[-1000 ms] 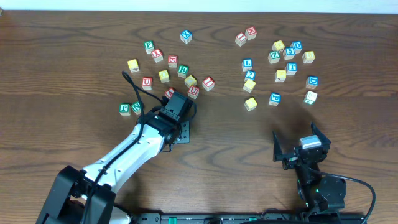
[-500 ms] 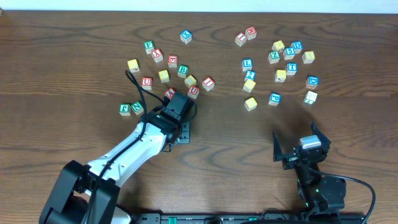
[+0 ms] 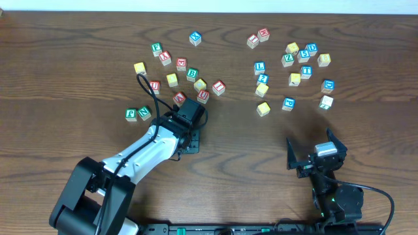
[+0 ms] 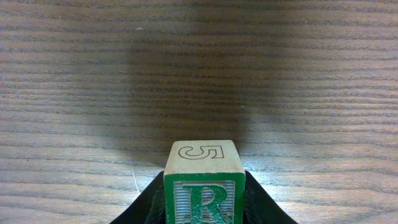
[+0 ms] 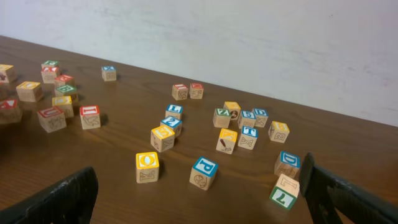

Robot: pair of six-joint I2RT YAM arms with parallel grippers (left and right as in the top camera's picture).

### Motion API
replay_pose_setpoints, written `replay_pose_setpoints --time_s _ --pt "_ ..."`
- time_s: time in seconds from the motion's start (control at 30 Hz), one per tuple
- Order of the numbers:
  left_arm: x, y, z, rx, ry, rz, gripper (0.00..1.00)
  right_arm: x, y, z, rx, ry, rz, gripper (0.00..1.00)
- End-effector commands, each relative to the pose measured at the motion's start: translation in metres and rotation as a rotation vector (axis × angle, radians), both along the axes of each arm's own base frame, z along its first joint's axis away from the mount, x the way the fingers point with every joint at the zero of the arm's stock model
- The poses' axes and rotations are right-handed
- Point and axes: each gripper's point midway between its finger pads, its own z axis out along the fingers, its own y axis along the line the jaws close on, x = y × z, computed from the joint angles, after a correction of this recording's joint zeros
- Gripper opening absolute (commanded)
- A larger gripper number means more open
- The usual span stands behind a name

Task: Spell out ROBOT
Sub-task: 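Carry the R block toward the front and set it down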

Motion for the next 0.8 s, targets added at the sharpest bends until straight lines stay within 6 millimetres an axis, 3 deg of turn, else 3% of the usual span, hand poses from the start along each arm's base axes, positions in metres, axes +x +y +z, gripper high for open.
replay_pose_setpoints --time_s 0.0,0.03,0.27,0.53,0.67,0.77 --pt "-0.002 0.003 -0.005 0.018 0.012 -0.004 0.08 0.0 0.0 -0.001 0.01 0.003 -0.001 0.99" --pt "-0.002 0.003 -0.005 0.018 0.012 -0.004 0.08 0.0 0.0 -0.001 0.01 0.003 -0.001 0.99" --pt "-0.002 0.002 -0.005 0.013 0.013 -0.005 0.38 0.0 0.0 -0.001 0.01 0.003 -0.001 0.99" --pt "0.002 -0.003 -0.001 -0.004 0.005 -0.008 0.53 0.0 0.0 -0.001 0.01 0.003 -0.001 0.99" --pt "0.008 -0.007 0.023 -0.034 -0.045 -0.021 0.63 0.0 0.0 -0.001 0.01 0.003 -0.001 0.99" --pt "0.013 -0.01 0.064 -0.058 -0.11 -0.062 0.82 0.0 0.0 -0.001 0.01 0.003 -0.001 0.99"
